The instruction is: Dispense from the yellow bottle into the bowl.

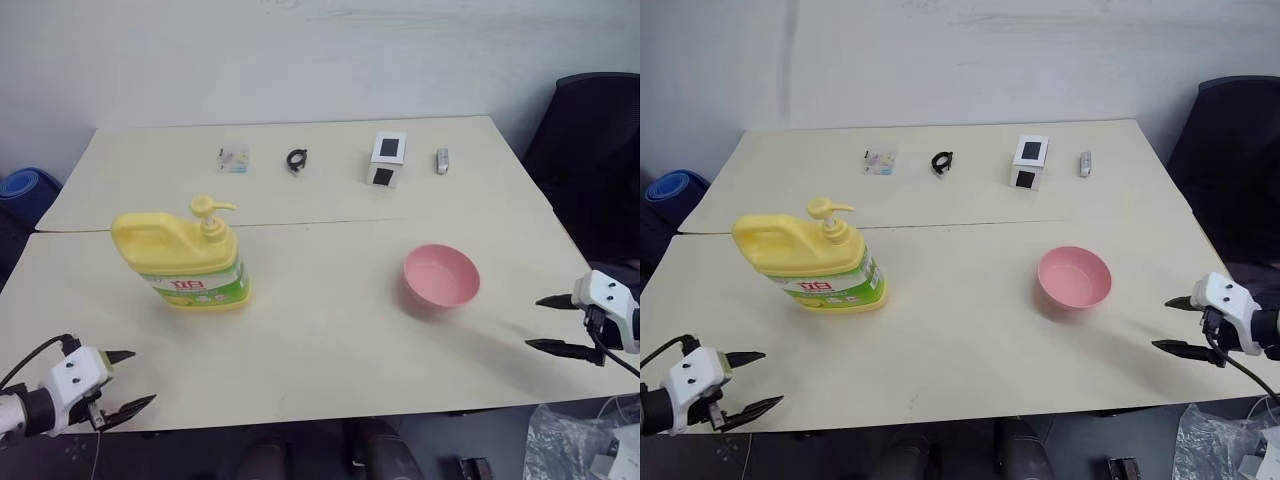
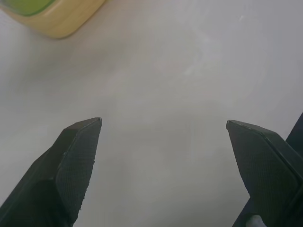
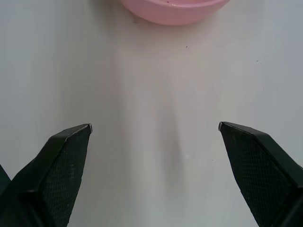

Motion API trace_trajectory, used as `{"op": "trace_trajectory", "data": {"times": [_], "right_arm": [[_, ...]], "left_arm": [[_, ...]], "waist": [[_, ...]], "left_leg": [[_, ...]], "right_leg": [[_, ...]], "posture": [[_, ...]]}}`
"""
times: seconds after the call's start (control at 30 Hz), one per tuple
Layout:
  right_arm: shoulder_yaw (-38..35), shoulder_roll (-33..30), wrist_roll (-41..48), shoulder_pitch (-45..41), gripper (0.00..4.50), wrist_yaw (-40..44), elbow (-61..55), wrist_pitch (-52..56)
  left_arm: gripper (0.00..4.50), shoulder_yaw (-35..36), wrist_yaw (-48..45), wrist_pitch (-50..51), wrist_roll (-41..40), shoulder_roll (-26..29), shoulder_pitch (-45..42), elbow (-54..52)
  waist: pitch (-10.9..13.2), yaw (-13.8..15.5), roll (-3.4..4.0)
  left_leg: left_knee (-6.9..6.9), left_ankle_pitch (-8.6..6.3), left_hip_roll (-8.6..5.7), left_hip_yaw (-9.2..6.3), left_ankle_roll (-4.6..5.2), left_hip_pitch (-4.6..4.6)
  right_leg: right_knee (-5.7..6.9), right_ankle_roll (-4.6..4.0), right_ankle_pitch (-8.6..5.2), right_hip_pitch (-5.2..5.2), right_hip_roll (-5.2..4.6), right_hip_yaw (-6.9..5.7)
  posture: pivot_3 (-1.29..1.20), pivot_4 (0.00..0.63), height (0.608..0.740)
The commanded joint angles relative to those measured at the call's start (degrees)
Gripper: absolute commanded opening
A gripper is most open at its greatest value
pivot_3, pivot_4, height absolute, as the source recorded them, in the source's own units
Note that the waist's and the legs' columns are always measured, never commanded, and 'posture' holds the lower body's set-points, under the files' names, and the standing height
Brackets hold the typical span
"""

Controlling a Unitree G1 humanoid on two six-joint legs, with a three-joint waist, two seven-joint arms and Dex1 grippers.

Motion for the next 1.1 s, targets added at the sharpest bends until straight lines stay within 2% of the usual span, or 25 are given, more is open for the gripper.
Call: {"op": "trace_trajectory", "data": {"times": [0.03,0.2,0.3,0.4,0.57,0.67,0.77,0.93,1.1], "right_arm": [[-0.31,-0.94,0.27,-0.41,4.48,0.09,-1.06,-0.32],[-1.57,-0.69,2.91,0.97,4.48,0.13,-6.47,5.53],[-3.79,-0.81,8.06,3.74,4.48,0.8,-14.5,14.76],[-7.1,-0.98,13.95,7.23,4.48,0.18,-23.38,24.53],[-12.4,0.42,18.79,14.12,4.48,-5.65,-40.24,33.7],[-12.8,2.28,18.96,15.07,4.48,-11.26,-46.71,36.75],[-9.37,4.45,15.96,15.17,4.48,-16.8,-50.47,37.07],[-1.88,12.56,12.25,13.68,4.48,-25.79,-52.47,36.94],[3.29,17.27,8.05,10.24,4.48,-31.29,-51.05,35.09]], "left_arm": [[4.5,0.21,-1.16,-2.38,-0.81,-0.09,0.2,0.97],[4.5,-0.21,-1.57,-0.78,-2.27,-1.23,-0.26,0.33],[4.5,-1.14,-6.73,7.87,-10.45,-0.26,-0.97,-5.88],[4.5,-0.87,-7.3,14.43,-14.25,1.44,-1.31,-13.29],[4.5,-1.42,-4.78,30.12,-26.65,5.84,-9.61,-27.75],[4.5,-4.4,-2.38,35.06,-29.02,7.71,-16.23,-32.56],[4.5,-9.93,-1.78,38.23,-30.29,8.25,-23.11,-35.11],[4.5,-22.15,0.22,39.57,-26.96,3.25,-33.07,-34.6],[4.5,-27.36,0.4,38.51,-23.11,0.58,-38.23,-32.42]], "waist": [[0.0,-0.08,0.0],[0.0,-0.33,0.01],[0.01,-0.69,0.02],[0.01,-0.69,0.02],[0.03,-0.39,0.05],[0.04,-0.46,0.05],[0.05,-0.97,0.04],[0.06,-0.92,-0.02],[0.07,-0.97,-0.03]], "left_leg": [[0.0,0.0,0.0,0.0,0.0,0.0],[0.0,0.0,0.02,-0.01,-0.01,0.0],[0.0,-0.01,0.03,-0.04,-0.02,0.01],[0.02,-0.01,0.04,-0.14,-0.03,-0.02],[0.02,-0.04,0.03,-0.24,-0.07,-0.04],[0.05,-0.04,0.0,-0.23,-0.08,-0.13],[0.04,-0.05,-0.06,-0.16,-0.11,-0.17],[0.06,-0.05,-0.08,-0.16,-0.14,-0.18],[0.16,-0.04,-0.17,-0.14,-0.14,-0.18]], "right_leg": [[0.0,0.0,0.0,0.01,0.0,0.0],[0.01,0.0,0.0,0.0,-0.03,0.0],[0.08,0.0,0.0,0.0,-0.03,0.0],[0.14,0.0,0.0,0.0,-0.06,-0.04],[0.21,0.0,0.0,0.03,-0.07,-0.08],[0.24,0.02,0.01,0.06,-0.01,-0.08],[0.25,0.08,0.03,0.1,0.02,-0.01],[0.31,0.1,0.05,0.04,0.13,0.02],[0.41,0.15,0.08,-0.12,0.12,0.09]], "posture": [[0.0,0.15,0.74],[0.0,0.15,0.74],[0.0,0.15,0.74],[0.0,0.15,0.74],[0.0,0.15,0.74],[0.0,0.15,0.74],[0.0,0.15,0.74],[0.0,0.15,0.74],[0.0,0.15,0.74]]}}
